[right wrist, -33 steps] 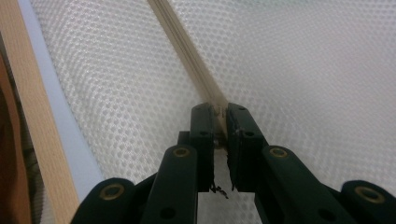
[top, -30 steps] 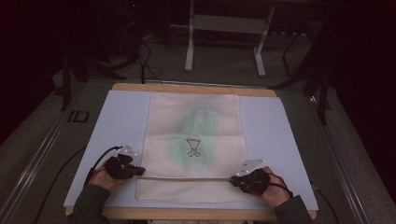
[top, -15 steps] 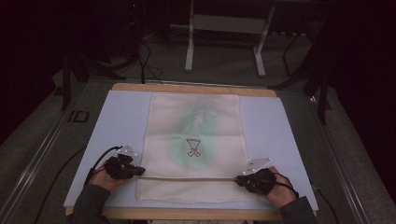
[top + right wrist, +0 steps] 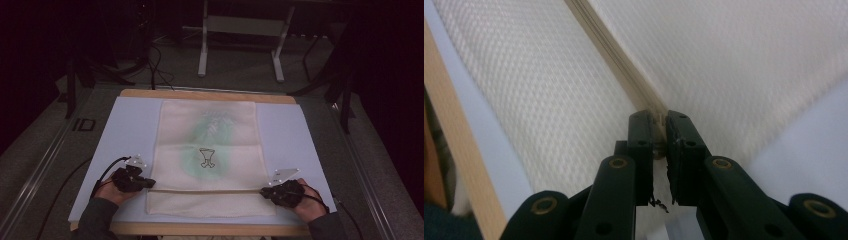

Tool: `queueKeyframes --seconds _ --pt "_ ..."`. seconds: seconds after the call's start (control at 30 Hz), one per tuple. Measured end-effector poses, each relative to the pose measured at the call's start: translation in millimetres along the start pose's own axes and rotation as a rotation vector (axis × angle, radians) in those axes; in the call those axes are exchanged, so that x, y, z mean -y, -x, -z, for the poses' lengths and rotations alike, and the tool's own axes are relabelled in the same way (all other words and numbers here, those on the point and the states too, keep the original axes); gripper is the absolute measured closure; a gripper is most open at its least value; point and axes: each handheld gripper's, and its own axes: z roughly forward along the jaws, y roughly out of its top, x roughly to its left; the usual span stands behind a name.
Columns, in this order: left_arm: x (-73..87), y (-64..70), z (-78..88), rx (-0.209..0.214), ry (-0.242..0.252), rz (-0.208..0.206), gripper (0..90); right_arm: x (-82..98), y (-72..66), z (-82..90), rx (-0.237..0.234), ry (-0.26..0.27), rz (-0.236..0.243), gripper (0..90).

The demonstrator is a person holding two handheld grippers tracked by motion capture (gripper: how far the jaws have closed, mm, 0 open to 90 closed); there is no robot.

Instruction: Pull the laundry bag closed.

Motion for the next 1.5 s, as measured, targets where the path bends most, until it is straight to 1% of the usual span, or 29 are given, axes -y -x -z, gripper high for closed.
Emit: queueKeyframes --seconds 0.07,0.1,0.13,0.23,0.33,0.43,0.5,0.6,0.73,0.87,0.9,0.97,1.0,1.13,1.17,1.23,1.27,1.37,1.4,1.5 --pt "0.0 0.0 0.0 0.000 0.000 0.001 90.0 5.4 3.6 4.3 0.005 0.009 -0.016 82.2" --pt "0.0 0.1 0.0 0.000 0.000 0.001 90.0 8.1 5.2 7.1 -0.006 0.027 -0.029 82.2" --pt "0.0 0.2 -0.1 0.000 0.001 0.002 90.0 9.0 5.7 8.0 -0.010 0.034 -0.031 82.2" --pt "0.3 0.2 -0.1 0.000 0.004 0.003 90.0 8.4 5.5 6.5 -0.007 0.017 -0.026 82.2" --pt "0.2 0.1 0.0 0.000 0.002 0.000 90.0 9.9 6.9 5.5 -0.018 0.023 -0.036 82.2" --pt "0.7 -0.3 -0.1 0.004 0.008 0.004 90.0 9.7 6.4 4.7 -0.015 0.024 -0.037 82.0" --pt "0.8 -1.0 0.0 0.008 0.008 0.006 89.9 9.8 6.4 4.0 -0.024 0.019 -0.038 81.7" --pt "0.8 -1.5 0.2 0.011 0.009 0.006 89.9 9.1 5.9 4.0 -0.025 0.025 -0.040 80.6" --pt "1.5 -2.5 0.7 0.019 0.017 0.014 89.8 9.7 6.2 4.0 -0.028 0.030 -0.052 74.1" --pt "0.1 -0.6 1.3 0.005 0.014 0.002 89.8 10.3 8.6 7.1 -0.022 0.064 -0.082 69.9" --pt "0.2 -0.5 1.5 0.005 0.017 0.004 89.7 10.3 10.1 8.4 -0.020 0.078 -0.092 68.7" --pt "0.4 -0.8 2.6 0.005 0.026 0.006 89.7 10.4 11.8 10.5 -0.007 0.091 -0.117 66.9" --pt "0.7 -1.2 3.7 0.004 0.034 0.009 89.7 10.7 12.5 10.7 -0.004 0.095 -0.119 66.3" --pt "1.6 -3.2 7.3 -0.012 0.065 0.018 88.9 13.3 16.3 11.9 0.020 0.120 -0.150 62.0" --pt "1.8 -3.4 7.8 -0.014 0.073 0.022 88.6 14.3 17.6 12.3 0.034 0.131 -0.160 61.0" --pt "2.1 -4.3 9.5 -0.024 0.085 0.027 88.1 15.3 19.4 12.8 0.041 0.144 -0.171 59.9" --pt "2.2 -5.0 10.5 -0.035 0.090 0.028 88.0 15.7 20.0 12.9 0.043 0.147 -0.174 59.6" --pt "2.8 -5.7 11.7 -0.052 0.104 0.038 87.6 17.2 21.4 12.5 0.053 0.154 -0.188 59.1" --pt "3.0 -6.4 12.3 -0.069 0.107 0.042 87.2 17.3 21.5 12.4 0.056 0.156 -0.189 58.9" --pt "3.7 -7.8 13.3 -0.100 0.118 0.051 85.0 17.9 22.7 11.5 0.070 0.162 -0.198 58.0"
